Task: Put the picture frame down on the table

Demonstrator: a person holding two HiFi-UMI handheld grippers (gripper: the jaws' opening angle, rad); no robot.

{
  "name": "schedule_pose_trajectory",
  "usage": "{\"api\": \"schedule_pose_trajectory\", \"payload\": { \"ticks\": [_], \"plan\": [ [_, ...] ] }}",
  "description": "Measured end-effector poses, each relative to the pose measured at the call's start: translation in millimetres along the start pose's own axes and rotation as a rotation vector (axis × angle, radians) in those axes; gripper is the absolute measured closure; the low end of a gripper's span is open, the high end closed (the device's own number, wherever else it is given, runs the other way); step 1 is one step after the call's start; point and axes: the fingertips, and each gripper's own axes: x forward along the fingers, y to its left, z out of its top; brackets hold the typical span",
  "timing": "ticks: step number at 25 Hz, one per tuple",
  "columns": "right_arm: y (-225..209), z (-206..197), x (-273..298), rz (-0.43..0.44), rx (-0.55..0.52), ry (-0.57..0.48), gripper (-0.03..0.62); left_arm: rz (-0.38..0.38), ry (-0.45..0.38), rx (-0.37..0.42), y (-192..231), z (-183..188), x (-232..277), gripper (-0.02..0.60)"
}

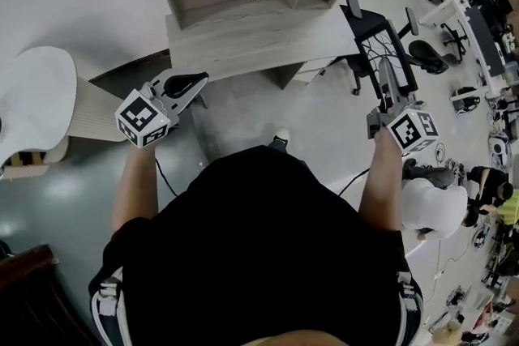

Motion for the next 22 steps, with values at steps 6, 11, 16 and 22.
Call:
{"api": "schedule_pose_trajectory", "payload": {
  "ticks": [6, 11, 16, 22],
  "plan": [
    [3, -16, 20, 0.037, 0.022, 0.025, 0.577, 0.016, 0.051, -0.008, 6, -16, -3, 0.565],
    [-17, -36, 37, 0.050, 0.031, 0.070, 0.577, 0.050, 0.045, -0.011, 22, -13, 10, 0.565],
    [-39, -50, 62, 0.079, 0.055, 0.080, 0.577, 0.079, 0.081, -0.018, 33, -23, 23, 0.565],
    [-70, -69, 115, 0.118, 0.092, 0.123, 0.577, 0.123, 0.117, -0.053, 73, -26, 51, 0.565]
  ]
}}
